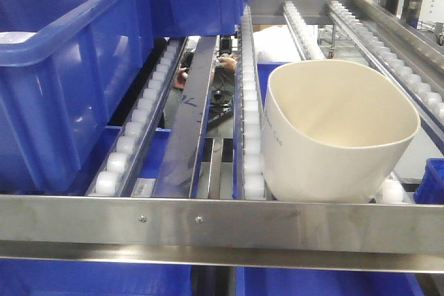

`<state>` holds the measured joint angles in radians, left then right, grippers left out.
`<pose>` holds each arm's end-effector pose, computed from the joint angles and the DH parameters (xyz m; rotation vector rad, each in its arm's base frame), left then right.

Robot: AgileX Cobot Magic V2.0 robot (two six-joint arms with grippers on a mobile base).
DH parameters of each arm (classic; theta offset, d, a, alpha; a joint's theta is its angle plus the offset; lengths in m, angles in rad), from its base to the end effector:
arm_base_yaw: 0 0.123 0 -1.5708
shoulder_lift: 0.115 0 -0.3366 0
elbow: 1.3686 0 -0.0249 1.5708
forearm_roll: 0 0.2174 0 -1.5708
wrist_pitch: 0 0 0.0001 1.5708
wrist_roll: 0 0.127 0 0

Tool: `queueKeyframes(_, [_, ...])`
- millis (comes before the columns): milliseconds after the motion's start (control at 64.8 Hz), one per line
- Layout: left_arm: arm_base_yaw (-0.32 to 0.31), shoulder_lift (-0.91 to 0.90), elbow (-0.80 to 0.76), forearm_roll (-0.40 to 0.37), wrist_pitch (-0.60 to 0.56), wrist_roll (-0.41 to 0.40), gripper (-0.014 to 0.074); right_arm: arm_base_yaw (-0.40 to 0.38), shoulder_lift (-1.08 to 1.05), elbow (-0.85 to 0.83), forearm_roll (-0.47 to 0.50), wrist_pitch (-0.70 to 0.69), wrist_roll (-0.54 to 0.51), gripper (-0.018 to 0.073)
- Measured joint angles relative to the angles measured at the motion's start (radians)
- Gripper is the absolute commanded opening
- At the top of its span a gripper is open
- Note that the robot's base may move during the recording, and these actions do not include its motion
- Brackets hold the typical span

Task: Move white bin to right shelf second layer
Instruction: 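Lower the white bin onto the roller track and open the right gripper, then withdraw the right gripper upward from the bin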

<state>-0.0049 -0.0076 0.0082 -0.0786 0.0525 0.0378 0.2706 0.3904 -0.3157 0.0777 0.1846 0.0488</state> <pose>0.0067 -0.0006 0.2069 -0.0242 1.5365 -0.0394 0.0454 0.0145 0.2918 -0.1377 1.7465 0.3021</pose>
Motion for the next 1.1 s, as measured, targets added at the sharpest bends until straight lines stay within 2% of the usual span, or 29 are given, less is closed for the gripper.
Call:
queueKeyframes(124, [0.0,0.0,0.0,0.0,0.0,0.0,0.0085,-0.014,-0.026,0.009,-0.035,-0.085,-0.002,0.0057])
queueKeyframes(247, [0.0,0.0,0.0,0.0,0.0,0.0,0.0085,-0.131,-0.126,0.036,-0.126,-0.081,-0.007,0.0057])
queueKeyframes(340, [0.0,0.0,0.0,0.0,0.0,0.0,0.0085,-0.222,-0.23,0.069,-0.141,-0.015,-0.008,0.0057])
queueKeyframes(448, [0.0,0.0,0.0,0.0,0.0,0.0,0.0085,-0.284,-0.331,0.134,-0.142,0.022,-0.008,0.0057])
queueKeyframes(680, [0.0,0.0,0.0,0.0,0.0,0.0,0.0085,-0.289,-0.4,0.336,-0.098,-0.065,-0.008,0.0057])
queueKeyframes(942, [0.0,0.0,0.0,0.0,0.0,0.0,0.0085,-0.236,-0.4,0.346,-0.092,-0.073,-0.008,0.0057])
queueKeyframes(1097, [0.0,0.0,0.0,0.0,0.0,0.0,0.0085,-0.232,-0.401,0.346,-0.091,-0.08,-0.008,0.0057])
